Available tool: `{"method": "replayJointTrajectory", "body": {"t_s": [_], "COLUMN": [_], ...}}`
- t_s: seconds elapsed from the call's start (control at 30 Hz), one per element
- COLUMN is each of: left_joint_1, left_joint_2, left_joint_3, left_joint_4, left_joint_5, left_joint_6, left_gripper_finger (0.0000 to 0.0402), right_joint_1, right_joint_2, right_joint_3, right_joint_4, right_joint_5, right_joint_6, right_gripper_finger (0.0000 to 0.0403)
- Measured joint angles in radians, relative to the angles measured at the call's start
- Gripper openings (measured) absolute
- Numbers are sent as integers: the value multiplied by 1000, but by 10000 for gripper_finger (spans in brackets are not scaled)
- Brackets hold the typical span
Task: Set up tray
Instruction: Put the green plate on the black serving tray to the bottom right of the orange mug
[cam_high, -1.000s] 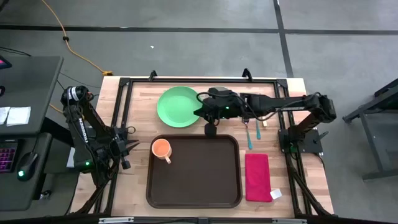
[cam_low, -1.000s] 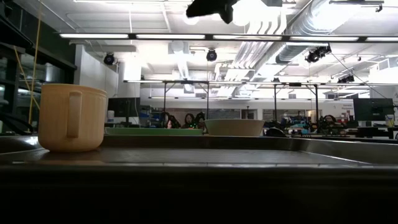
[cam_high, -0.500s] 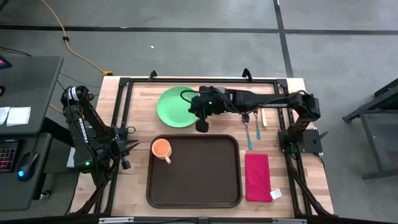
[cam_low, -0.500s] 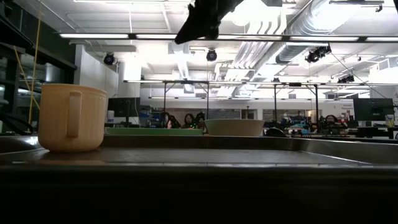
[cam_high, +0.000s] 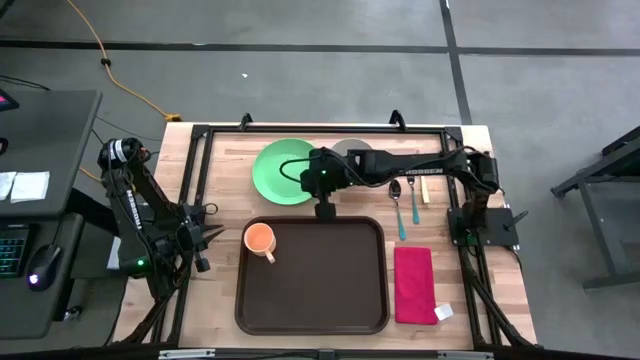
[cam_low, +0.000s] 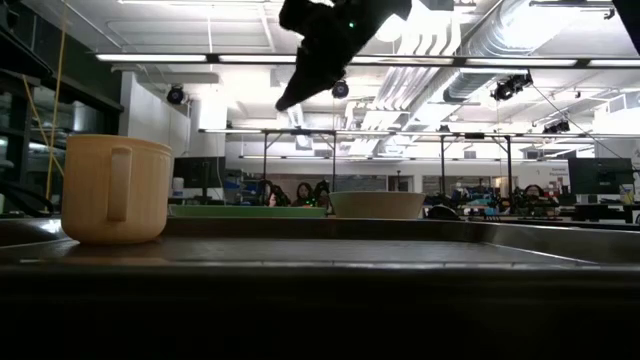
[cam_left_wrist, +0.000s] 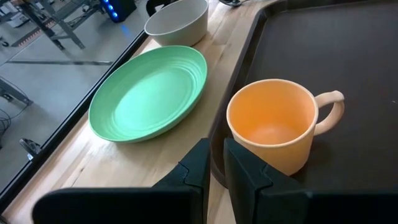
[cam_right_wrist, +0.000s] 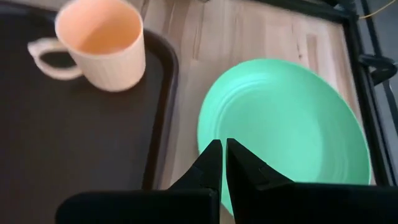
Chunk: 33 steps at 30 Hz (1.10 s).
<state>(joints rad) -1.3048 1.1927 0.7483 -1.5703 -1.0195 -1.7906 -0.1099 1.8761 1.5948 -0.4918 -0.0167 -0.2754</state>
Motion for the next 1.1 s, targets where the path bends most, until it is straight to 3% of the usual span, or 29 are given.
{"method": "replayJointTrajectory", "body": {"t_s": [0.7,1.1], "left_joint_1": [2,2], "left_joint_2": [0,0], "left_joint_3": [0,0], "left_joint_4": [5,6], "left_joint_5": [14,15], "left_joint_6": [-14,-14], "left_gripper_finger": [79,79], "right_joint_1": [-15,-28], "right_joint_2": [75,75], "right_joint_3": [-1,-1], "right_joint_4": [-48,-63], "right_joint_5": [52,9], "right_joint_6": [-111,-171], "right_gripper_finger": [4,80]}}
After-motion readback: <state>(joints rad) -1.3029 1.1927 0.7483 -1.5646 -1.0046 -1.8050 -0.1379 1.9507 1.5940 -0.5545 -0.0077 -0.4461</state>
